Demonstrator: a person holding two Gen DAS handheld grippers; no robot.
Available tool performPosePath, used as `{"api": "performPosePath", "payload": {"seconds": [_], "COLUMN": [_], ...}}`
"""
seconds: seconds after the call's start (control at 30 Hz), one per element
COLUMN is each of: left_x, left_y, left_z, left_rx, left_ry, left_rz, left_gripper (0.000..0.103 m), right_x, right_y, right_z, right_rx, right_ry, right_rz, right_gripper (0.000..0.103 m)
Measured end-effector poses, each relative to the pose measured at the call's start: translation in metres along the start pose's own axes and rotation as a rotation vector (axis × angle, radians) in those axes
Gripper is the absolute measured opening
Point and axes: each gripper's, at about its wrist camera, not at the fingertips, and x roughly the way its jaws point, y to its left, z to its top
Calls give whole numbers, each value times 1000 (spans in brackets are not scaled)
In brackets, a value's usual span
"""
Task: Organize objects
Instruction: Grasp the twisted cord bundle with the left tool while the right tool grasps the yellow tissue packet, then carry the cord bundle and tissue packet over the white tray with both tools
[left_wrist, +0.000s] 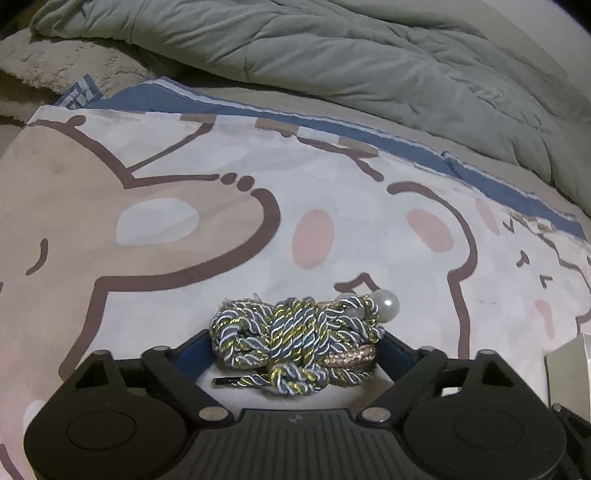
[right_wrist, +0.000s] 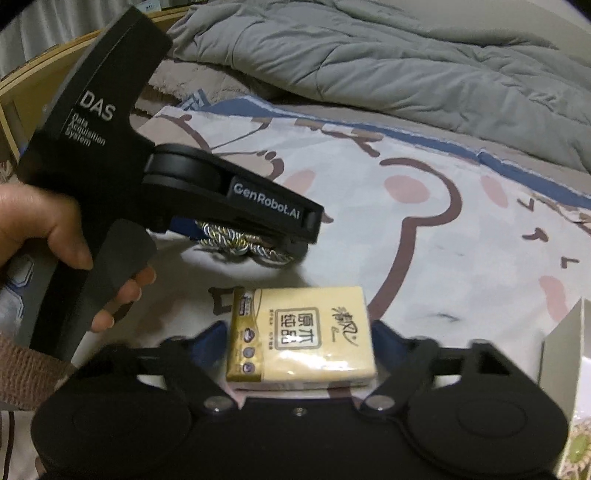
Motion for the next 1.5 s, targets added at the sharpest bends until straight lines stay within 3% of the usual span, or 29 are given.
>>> {"api": "performPosePath", "payload": {"seconds": [0.43,1.03,1.5], "left_x": [-20,-113,-167], "left_y": [6,-14,-49], "left_z": [1,1,-4], "left_rx": [-12,101,187], "left_ry": [-48,-231,-310], "left_rz": [-42,-87,-196], "left_gripper": [82,82,82], "right_x": [-22,-99,-169], "right_y": [-14,-53,-84], "right_z": [7,22,24], "right_rx": [20,179,247], "right_ry": [-62,-199,-297], "right_rz": [-34,-147,-225], "right_gripper": [74,74,74]}}
